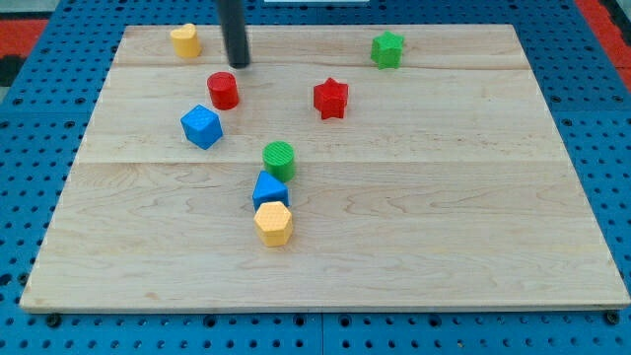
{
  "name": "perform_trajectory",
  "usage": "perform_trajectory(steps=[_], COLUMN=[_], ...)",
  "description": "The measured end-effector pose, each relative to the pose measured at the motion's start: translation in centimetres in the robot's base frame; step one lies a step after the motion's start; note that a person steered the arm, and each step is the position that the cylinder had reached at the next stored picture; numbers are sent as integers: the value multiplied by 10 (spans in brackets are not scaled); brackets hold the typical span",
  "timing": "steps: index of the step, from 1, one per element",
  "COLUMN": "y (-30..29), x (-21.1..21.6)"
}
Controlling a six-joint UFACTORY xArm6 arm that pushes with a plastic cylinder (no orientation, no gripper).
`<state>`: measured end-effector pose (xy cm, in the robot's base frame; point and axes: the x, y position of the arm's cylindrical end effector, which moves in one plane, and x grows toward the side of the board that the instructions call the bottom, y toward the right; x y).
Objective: Move the red circle to the left side
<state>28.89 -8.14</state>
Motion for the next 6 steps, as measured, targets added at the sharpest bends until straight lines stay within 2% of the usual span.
perform_trajectory(steps=[1, 2, 3, 4, 5, 6], y=[26, -39, -71, -93, -141, -137], x=[41, 41, 49, 74, 43, 16])
